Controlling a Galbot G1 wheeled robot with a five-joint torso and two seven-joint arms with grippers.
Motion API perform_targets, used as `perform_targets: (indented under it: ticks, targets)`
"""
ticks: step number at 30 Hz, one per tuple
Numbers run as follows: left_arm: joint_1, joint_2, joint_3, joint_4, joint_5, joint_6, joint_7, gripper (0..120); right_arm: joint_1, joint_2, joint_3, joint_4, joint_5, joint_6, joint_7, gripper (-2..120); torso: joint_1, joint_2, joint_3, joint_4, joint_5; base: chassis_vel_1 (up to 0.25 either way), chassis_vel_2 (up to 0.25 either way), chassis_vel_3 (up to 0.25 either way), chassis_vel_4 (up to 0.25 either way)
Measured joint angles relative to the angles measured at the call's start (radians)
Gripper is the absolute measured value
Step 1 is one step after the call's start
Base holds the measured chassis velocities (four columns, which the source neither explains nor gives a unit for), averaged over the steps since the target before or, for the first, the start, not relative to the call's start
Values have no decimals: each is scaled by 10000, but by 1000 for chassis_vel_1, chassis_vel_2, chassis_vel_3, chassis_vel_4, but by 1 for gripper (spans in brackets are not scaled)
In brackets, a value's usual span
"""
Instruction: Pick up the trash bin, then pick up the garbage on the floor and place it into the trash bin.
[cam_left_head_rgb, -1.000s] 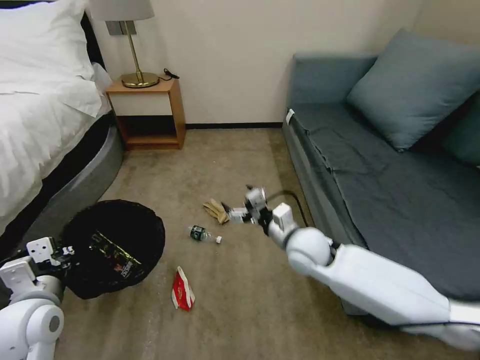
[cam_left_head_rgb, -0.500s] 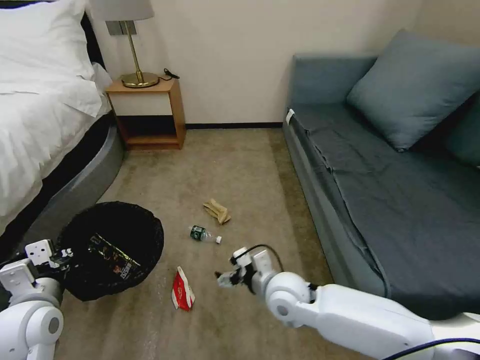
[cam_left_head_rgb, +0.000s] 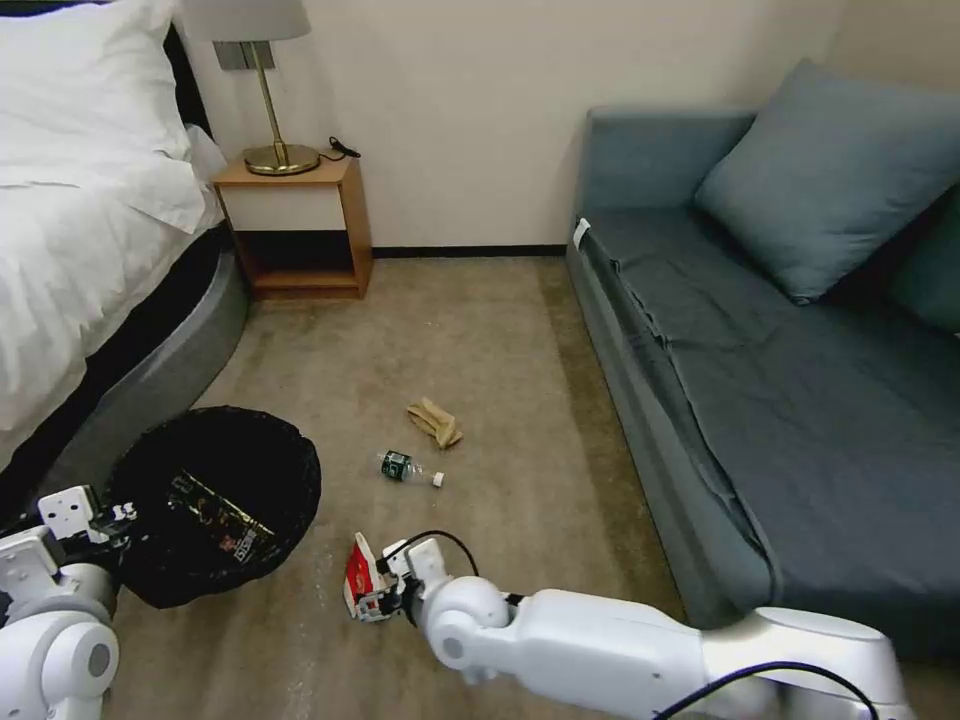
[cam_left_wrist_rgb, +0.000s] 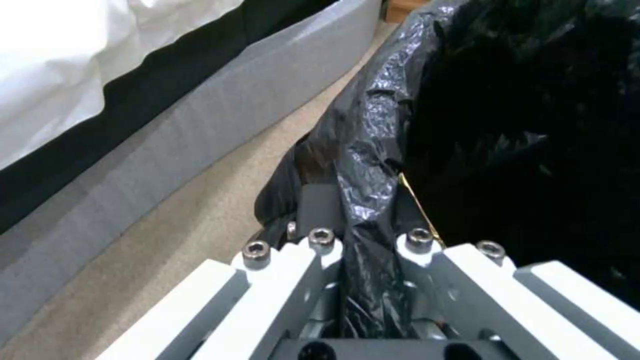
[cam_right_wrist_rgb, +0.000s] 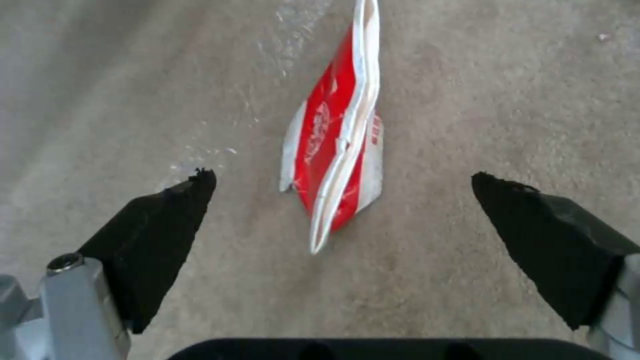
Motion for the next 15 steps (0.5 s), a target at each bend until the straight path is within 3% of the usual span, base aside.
perform_targets:
  ticks: [15]
  targets:
    - [123, -82, -198, -172, -33, -18, 33, 4, 110, 995, -805, -2548, -296, 781, -622, 92, 0, 0, 0, -1, 2, 0, 0, 0, 0]
